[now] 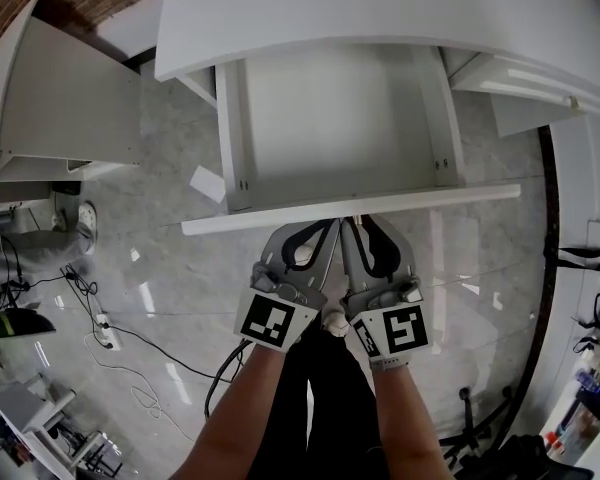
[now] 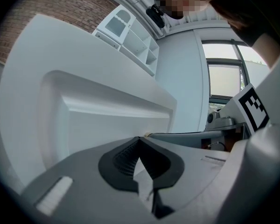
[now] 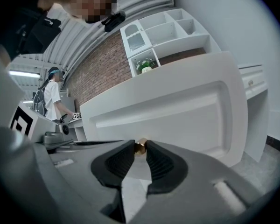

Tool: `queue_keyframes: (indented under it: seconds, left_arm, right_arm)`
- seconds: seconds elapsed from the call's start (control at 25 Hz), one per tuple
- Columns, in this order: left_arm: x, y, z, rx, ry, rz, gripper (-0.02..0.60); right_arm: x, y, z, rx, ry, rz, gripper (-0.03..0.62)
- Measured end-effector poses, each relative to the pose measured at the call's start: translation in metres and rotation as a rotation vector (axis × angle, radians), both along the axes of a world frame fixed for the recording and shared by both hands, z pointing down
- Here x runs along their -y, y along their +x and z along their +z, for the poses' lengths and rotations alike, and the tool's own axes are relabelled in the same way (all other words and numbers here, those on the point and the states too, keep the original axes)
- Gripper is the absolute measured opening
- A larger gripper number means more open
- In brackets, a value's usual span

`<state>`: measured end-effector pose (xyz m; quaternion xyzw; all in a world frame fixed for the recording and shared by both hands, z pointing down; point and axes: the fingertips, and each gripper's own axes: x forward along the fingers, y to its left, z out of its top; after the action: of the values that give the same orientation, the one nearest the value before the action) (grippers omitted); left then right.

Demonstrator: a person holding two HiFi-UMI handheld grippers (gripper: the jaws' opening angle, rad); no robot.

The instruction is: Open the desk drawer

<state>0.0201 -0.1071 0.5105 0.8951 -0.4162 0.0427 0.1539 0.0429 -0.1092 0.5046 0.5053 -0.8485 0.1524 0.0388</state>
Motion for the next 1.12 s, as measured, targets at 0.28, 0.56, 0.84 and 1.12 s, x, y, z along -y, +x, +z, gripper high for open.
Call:
queue_keyframes:
  seconds: [0.28,0.56,0.84,1.12]
  left_arm:
    - [-0.012,0.0,0.0,0.001,0.008,-0.014,-0.009]
    - [-0.024,0.002,0.0,-0.003,0.006,-0.028,-0.009]
    - [-0.03,0.003,0.0,-0.004,0.0,-0.034,-0.009]
    - [-0.035,0.003,0.001,-0.009,-0.002,-0.04,-0.011]
  right_arm:
    - [-0.013,0.0,0.0,-0.009,0.004,-0.011,0.077]
    - [-0.025,0.002,0.001,-0.017,0.002,-0.022,0.077]
    - [-0.031,0.003,0.001,-0.017,0.001,-0.029,0.077]
    - [-0.035,0.002,0.002,-0.024,-0.007,-0.038,0.077]
